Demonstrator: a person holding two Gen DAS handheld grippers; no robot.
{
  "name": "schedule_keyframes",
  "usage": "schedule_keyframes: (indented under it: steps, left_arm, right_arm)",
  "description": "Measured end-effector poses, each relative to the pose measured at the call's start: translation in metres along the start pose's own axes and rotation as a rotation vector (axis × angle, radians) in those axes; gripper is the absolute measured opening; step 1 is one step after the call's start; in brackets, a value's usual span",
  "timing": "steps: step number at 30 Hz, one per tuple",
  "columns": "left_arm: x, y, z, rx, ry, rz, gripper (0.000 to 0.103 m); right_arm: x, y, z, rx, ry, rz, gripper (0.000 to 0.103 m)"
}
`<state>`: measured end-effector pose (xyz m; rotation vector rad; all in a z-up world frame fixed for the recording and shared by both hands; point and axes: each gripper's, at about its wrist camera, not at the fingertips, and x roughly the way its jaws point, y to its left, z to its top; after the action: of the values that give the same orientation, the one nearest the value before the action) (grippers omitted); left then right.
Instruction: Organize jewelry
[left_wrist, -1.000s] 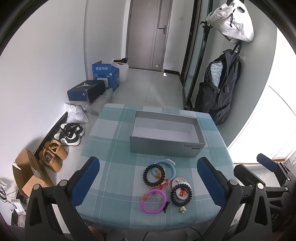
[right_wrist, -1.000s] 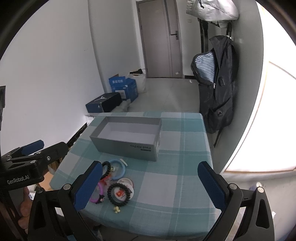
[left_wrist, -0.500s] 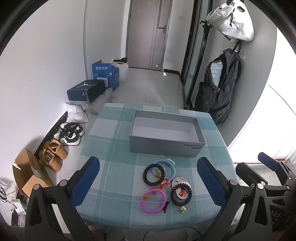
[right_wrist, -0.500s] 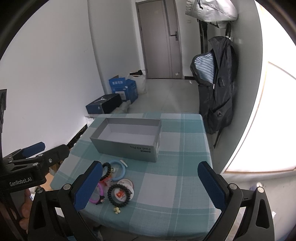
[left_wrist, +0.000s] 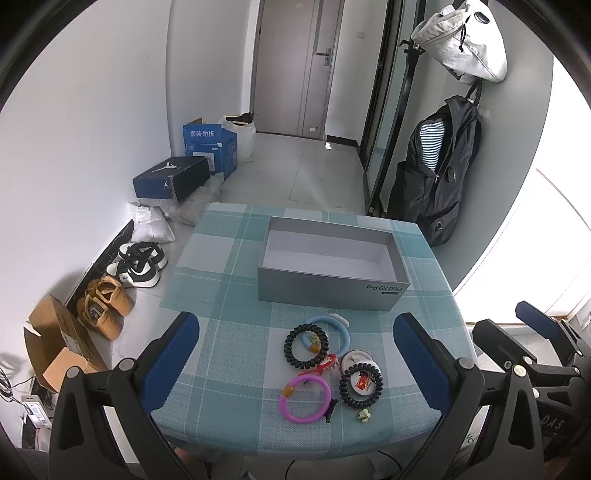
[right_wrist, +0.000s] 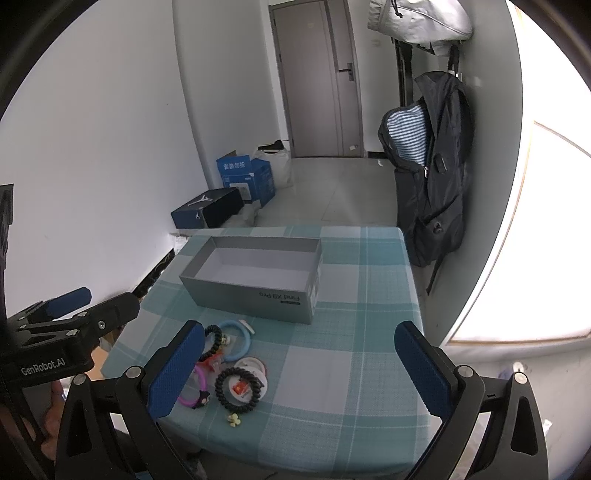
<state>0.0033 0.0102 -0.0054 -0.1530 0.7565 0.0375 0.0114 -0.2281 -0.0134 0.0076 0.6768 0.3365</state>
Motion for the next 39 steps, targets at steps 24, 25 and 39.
schedule_keyframes:
  steps: [24,25,39]
  left_arm:
    - [0.005,0.003,-0.007,-0.009,0.024,-0.007,0.102]
    - [0.006,0.003,-0.007,-0.007,0.025,-0.009,0.102]
    - [0.048,0.028,-0.048,-0.023,0.266,-0.099,0.102]
  right_arm:
    - [0.005,0.003,0.000,0.002,0.005,-0.009,0.103]
    - [0.004,0.004,0.000,0.002,0.003,-0.015,0.103]
    - [0.024,0.001,0.013,0.017,0.044,-0.146,0.103]
